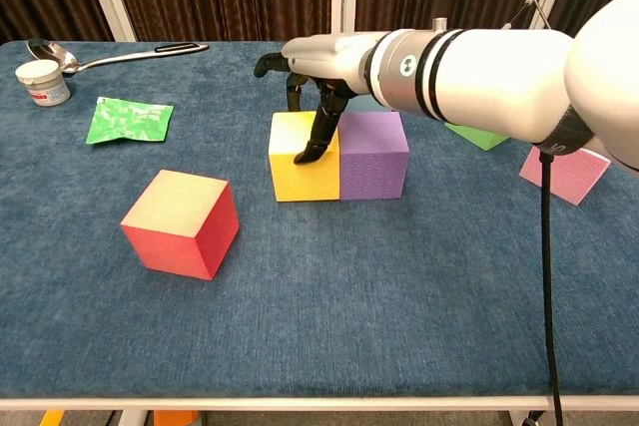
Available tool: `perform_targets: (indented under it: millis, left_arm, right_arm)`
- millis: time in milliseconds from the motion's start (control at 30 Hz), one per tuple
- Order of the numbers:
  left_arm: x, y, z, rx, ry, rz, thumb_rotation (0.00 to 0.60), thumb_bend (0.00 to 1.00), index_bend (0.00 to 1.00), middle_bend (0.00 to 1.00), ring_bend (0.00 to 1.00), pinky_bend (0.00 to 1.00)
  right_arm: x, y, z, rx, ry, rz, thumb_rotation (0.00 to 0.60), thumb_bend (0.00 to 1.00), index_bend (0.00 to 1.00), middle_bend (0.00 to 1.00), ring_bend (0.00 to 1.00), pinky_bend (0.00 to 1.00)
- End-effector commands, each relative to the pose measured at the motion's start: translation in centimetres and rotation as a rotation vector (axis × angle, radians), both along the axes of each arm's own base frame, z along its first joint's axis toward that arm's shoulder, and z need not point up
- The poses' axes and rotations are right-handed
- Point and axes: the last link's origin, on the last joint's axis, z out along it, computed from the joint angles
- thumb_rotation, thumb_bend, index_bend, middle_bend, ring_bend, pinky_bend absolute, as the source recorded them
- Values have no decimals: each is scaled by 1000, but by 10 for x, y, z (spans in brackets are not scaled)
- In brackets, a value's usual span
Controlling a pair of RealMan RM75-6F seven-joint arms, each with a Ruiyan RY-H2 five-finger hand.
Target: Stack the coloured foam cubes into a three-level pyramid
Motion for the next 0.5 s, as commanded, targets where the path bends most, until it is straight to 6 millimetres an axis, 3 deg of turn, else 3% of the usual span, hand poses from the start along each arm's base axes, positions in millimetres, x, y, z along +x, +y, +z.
perform_targets:
  millis: [33,300,500]
  left_arm:
    - [0,0,0,0,0,0,600,0,146,87,0,73]
    - [0,0,1,4,-2,0,600,0,146,87,0,73]
    - [0,0,2,5,-1,0,600,0,146,87,0,73]
  right_arm:
    - [0,-1,-1,1,2,-4,600,127,0,597,84,0]
    - [-1,-1,-1,12,6,-10,600,115,0,529,84,0]
    - [-2,-1,1,19,13,-12,600,85,0,349,39,0]
